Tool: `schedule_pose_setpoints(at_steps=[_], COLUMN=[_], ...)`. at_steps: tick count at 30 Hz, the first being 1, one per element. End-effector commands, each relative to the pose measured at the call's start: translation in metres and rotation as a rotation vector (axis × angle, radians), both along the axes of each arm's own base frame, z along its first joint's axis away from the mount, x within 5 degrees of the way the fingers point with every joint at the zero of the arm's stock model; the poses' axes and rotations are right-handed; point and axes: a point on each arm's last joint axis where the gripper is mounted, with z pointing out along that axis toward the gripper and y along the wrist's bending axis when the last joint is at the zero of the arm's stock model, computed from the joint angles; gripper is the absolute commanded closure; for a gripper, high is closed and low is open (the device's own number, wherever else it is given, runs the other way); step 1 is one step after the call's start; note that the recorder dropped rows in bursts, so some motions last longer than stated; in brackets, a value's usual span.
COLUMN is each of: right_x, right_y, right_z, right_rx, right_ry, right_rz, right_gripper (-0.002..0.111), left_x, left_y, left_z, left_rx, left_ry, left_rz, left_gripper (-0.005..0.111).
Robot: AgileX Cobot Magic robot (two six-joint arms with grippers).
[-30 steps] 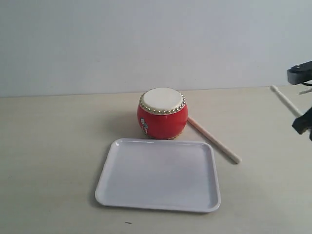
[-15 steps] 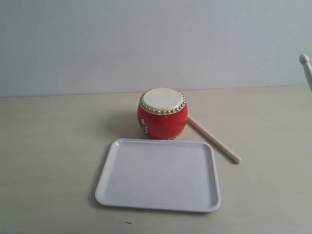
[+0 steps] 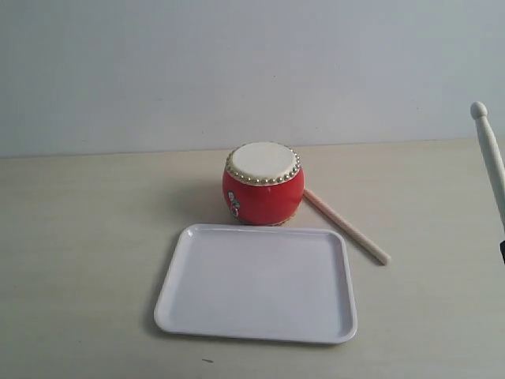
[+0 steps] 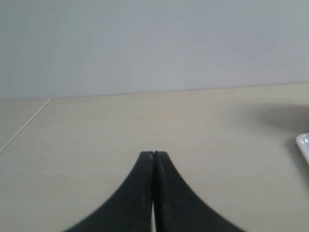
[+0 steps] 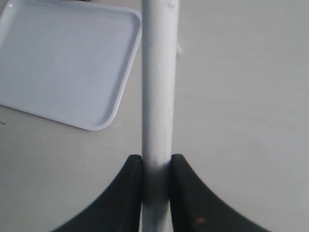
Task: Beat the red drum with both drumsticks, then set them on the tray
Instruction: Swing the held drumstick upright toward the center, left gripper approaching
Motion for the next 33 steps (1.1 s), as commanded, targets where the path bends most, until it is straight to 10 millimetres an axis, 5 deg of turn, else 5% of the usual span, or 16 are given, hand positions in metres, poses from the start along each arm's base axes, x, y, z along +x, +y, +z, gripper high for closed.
schedule_pose_setpoints(at_steps=[1, 8, 14, 19, 23, 25, 28, 33], right_x=[-0.002, -0.002, 0.000, 0.001, 0.000, 0.000, -0.012, -0.018], right_y=[0.001, 0.002, 0.001, 0.001, 0.003, 0.013, 0.039, 0.044], right_z=[0.001, 0.001, 0.002, 0.003, 0.003, 0.006, 0.002, -0.006], right_rx=[0.013, 0.013, 0.009, 0.005, 0.031, 0.131, 0.263, 0.238], right_ry=[-0.003, -0.017, -0.040, -0.049, -0.044, -0.062, -0.042, -0.020], right_rz=[0.010, 0.025, 0.017, 0.015, 0.023, 0.072, 0.249, 0.308], right_gripper=[0.108, 0.108, 0.108, 0.108, 0.108, 0.108, 0.108, 0.108], left_x=[0.000, 0.000, -0.001, -0.005, -0.004, -0.002, -0.001, 0.012], left_y=[0.000, -0.001, -0.005, -0.005, -0.005, -0.006, -0.022, -0.043], left_z=[0.000, 0.004, 0.028, 0.043, 0.040, 0.030, 0.032, 0.018], left_rx=[0.017, -0.047, -0.635, -0.857, -0.984, -1.213, -1.146, -1.019], left_ry=[-0.005, -0.062, -0.320, -0.479, -0.442, -0.309, -0.203, 0.119], left_rz=[0.004, -0.006, -0.070, -0.155, -0.153, -0.117, -0.312, -0.426], left_gripper=[0.107, 0.107, 0.107, 0.107, 0.107, 0.107, 0.107, 0.107])
